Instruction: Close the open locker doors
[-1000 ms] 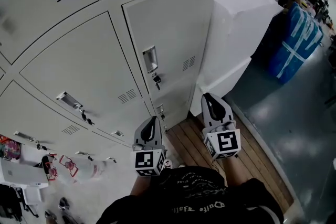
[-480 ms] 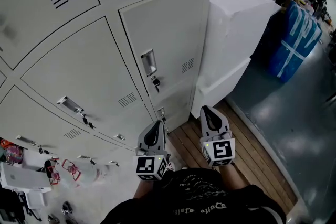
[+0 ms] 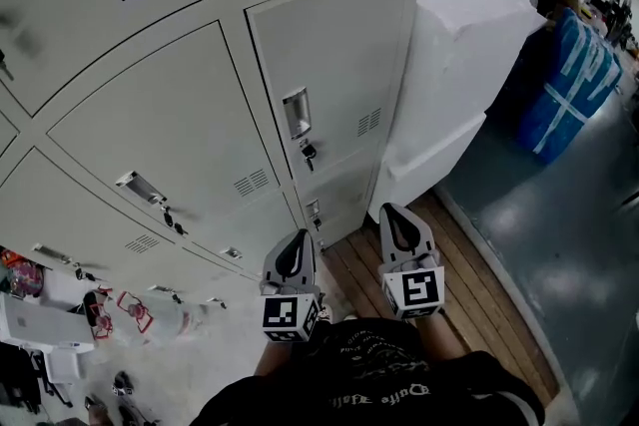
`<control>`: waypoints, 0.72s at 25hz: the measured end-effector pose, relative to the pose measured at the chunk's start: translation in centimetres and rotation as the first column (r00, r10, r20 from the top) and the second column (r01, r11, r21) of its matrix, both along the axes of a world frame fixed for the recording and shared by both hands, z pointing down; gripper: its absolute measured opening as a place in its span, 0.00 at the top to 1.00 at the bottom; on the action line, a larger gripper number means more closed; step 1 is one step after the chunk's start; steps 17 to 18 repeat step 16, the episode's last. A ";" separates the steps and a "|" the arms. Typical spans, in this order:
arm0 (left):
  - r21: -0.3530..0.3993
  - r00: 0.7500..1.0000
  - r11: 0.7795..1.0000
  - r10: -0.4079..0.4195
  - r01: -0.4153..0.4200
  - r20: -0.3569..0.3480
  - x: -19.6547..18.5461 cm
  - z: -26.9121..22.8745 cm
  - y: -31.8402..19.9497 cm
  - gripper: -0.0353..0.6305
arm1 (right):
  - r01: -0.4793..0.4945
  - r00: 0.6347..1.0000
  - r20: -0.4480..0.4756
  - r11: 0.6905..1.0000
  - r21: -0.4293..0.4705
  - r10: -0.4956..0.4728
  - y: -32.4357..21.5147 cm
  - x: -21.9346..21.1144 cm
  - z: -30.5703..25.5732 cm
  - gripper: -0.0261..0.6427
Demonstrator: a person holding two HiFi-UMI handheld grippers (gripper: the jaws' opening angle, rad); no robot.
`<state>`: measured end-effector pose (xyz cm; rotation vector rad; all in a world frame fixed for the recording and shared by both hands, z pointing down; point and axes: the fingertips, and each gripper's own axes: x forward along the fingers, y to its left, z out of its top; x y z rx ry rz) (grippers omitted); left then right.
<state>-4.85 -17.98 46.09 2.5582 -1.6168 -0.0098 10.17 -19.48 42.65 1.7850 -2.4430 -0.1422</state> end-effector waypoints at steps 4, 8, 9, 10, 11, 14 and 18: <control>0.000 1.000 1.000 -0.017 0.017 0.000 -0.7 0.0 0.2 0.94 | 0.019 1.000 -0.004 1.000 0.006 -0.019 -0.1 -0.7 0.0 0.96; -0.006 1.000 1.000 -0.031 0.030 -0.002 -1.3 0.1 0.4 0.94 | 0.033 0.999 -0.014 0.999 -0.002 -0.033 -0.2 -1.4 0.3 0.96; -0.008 0.999 0.999 -0.034 0.034 -0.002 -1.5 0.2 0.4 0.94 | 0.038 0.999 -0.013 0.999 -0.004 -0.038 -0.3 -1.6 0.4 0.96; -0.009 0.999 0.999 -0.037 0.037 -0.002 -1.6 0.2 0.4 0.94 | 0.044 0.999 -0.011 0.999 -0.004 -0.044 -0.3 -1.7 0.4 0.95; -0.011 0.999 0.999 -0.040 0.040 -0.002 -1.8 0.3 0.5 0.94 | 0.048 0.999 -0.010 0.999 -0.002 -0.048 -0.3 -1.9 0.4 0.95; -0.012 0.999 0.999 -0.048 0.048 0.000 -2.2 0.4 0.5 0.94 | 0.042 0.999 -0.025 0.999 -0.001 -0.042 -0.5 -2.2 0.3 0.96; -0.015 0.999 0.999 -0.052 0.052 -0.002 -2.4 0.5 0.4 0.94 | 0.039 0.999 -0.027 0.999 0.000 -0.039 -0.6 -2.3 0.2 0.96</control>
